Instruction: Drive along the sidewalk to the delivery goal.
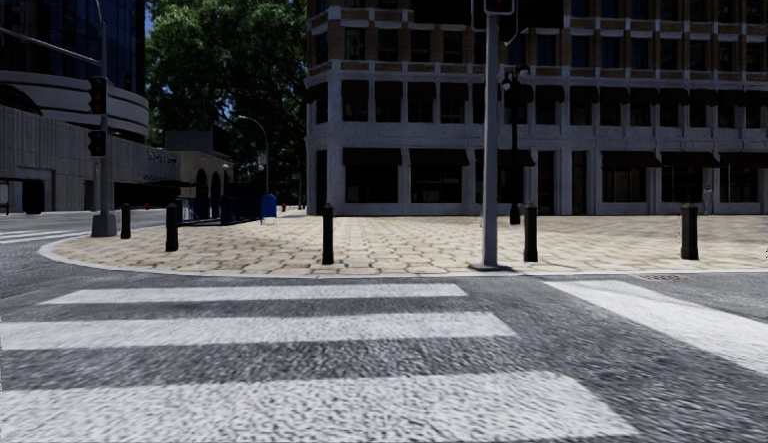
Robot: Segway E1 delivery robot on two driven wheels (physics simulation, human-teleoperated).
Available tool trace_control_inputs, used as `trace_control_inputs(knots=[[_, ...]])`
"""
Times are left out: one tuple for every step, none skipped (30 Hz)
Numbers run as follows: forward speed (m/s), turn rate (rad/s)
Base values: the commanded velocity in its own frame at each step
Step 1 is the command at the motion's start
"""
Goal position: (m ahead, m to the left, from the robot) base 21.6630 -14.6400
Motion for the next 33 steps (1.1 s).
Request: trace_control_inputs(knots=[[2.00, 0.00], [2.00, 0.00], [2.00, 0.00], [2.00, -0.02], [2.00, -0.06], [2.00, -0.14], [2.00, -0.20], [2.00, -0.20], [2.00, -0.25], [2.00, -0.26], [2.00, -0.27], [2.00, -0.27], [2.00, -0.27], [2.00, -0.27], [2.00, -0.18], [2.00, -0.04], [2.00, -0.04], [2.00, 0.00], [2.00, 0.00], [2.00, 0.00], [2.00, 0.00], [2.00, 0.00], [2.00, 0.00], [2.00, 0.00], [2.00, 0.00], [2.00, 0.00], [2.00, 0.00], [2.00, 0.00], [2.00, 0.00], [2.00, 0.00], [2.00, 0.00], [2.00, 0.00], [2.00, 0.00]])
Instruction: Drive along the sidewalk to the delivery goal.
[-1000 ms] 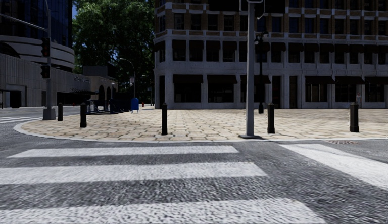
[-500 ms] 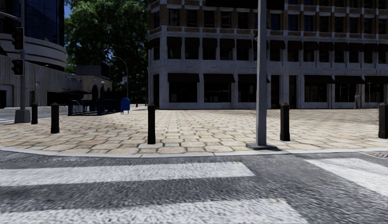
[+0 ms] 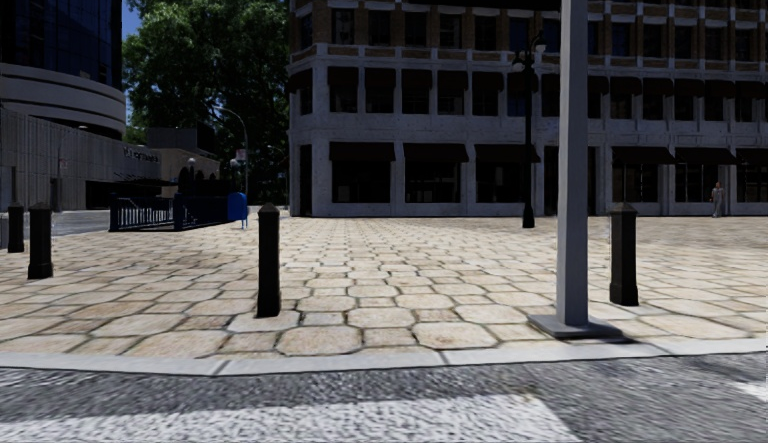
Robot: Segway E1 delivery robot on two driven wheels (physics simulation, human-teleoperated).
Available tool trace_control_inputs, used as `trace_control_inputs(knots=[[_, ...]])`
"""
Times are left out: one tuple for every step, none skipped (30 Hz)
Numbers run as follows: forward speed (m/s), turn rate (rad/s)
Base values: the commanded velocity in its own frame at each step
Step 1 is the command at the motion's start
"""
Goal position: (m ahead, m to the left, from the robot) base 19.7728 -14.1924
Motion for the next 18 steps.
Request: trace_control_inputs(knots=[[2.00, 0.00], [2.00, 0.00], [2.00, 0.00], [2.00, 0.00], [2.00, 0.00], [2.00, 0.00], [2.00, 0.00], [2.00, 0.00], [2.00, 0.00], [2.00, 0.00], [2.00, 0.00], [2.00, 0.00], [2.00, 0.00], [2.00, 0.00], [1.95, 0.00], [1.78, 0.00], [1.78, 0.00], [1.65, 0.00]])
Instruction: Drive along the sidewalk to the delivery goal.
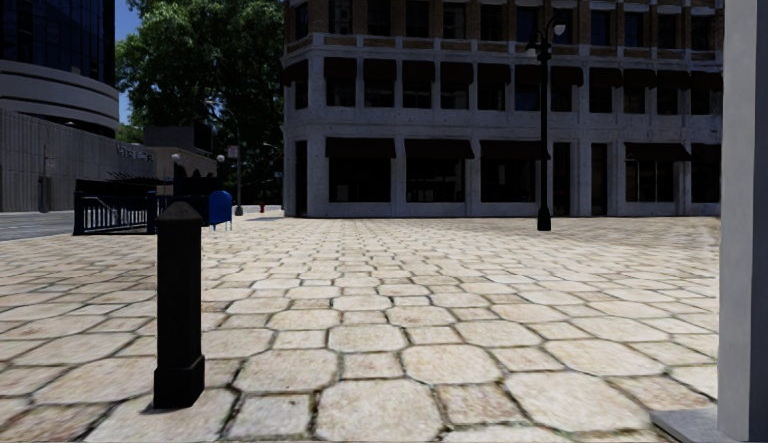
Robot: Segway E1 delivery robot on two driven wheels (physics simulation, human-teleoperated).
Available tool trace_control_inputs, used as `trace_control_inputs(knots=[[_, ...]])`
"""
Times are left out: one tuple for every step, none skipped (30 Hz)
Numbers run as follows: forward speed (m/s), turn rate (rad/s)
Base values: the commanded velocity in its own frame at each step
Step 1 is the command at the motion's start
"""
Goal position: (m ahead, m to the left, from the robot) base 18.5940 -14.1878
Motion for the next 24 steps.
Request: trace_control_inputs(knots=[[1.49, 0.00], [1.38, -0.01], [1.38, -0.01], [1.33, -0.03], [1.32, -0.05], [1.31, -0.09], [1.29, -0.13], [1.29, -0.13], [1.27, -0.15], [1.26, -0.16], [1.25, -0.16], [1.25, -0.16], [1.24, -0.19], [1.24, -0.22], [1.24, -0.26], [1.24, -0.26], [1.24, -0.28], [1.24, -0.29], [1.24, -0.29], [1.24, -0.29], [1.24, -0.29], [1.24, -0.29], [1.24, -0.29], [1.24, -0.29]])
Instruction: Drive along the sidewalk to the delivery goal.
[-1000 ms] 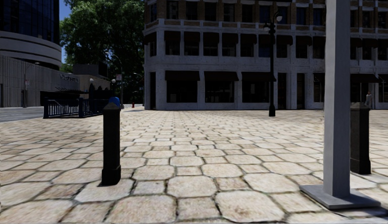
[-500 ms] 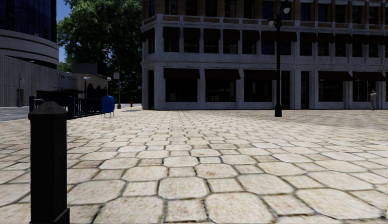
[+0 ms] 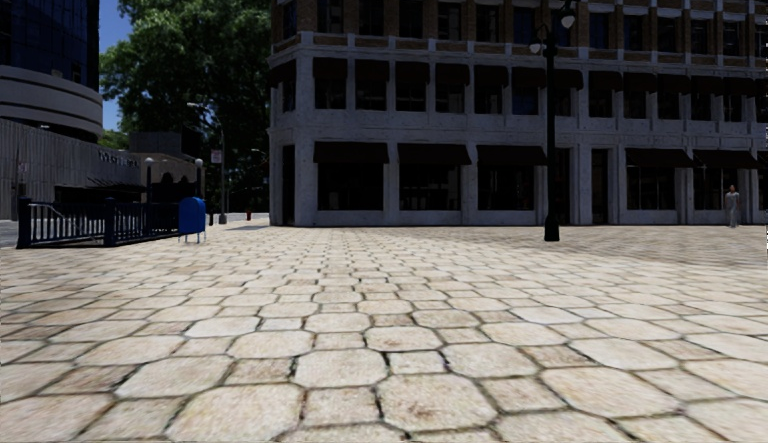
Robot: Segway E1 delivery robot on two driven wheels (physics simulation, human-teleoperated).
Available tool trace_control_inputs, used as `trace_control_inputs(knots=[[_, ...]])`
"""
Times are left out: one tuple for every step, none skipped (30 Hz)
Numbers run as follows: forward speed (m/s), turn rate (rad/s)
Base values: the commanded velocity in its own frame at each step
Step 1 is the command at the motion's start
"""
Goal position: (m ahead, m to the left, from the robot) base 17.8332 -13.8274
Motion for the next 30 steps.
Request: trace_control_inputs(knots=[[1.24, -0.29], [1.24, -0.29], [1.24, -0.29], [1.24, -0.29], [1.24, -0.29], [1.24, -0.29], [1.24, -0.29], [1.24, -0.29], [1.24, -0.29], [1.24, -0.29], [1.24, -0.29], [1.24, -0.29], [1.24, -0.29], [1.24, -0.29], [1.24, -0.29], [1.24, -0.29], [1.24, -0.29], [1.24, -0.29], [1.24, -0.29], [2.00, -0.30], [2.00, -0.33], [2.00, -0.36], [2.00, -0.37], [2.00, -0.37], [2.00, -0.37], [2.00, -0.38], [2.00, -0.39], [2.00, -0.42], [2.00, -0.42], [2.00, -0.46]])
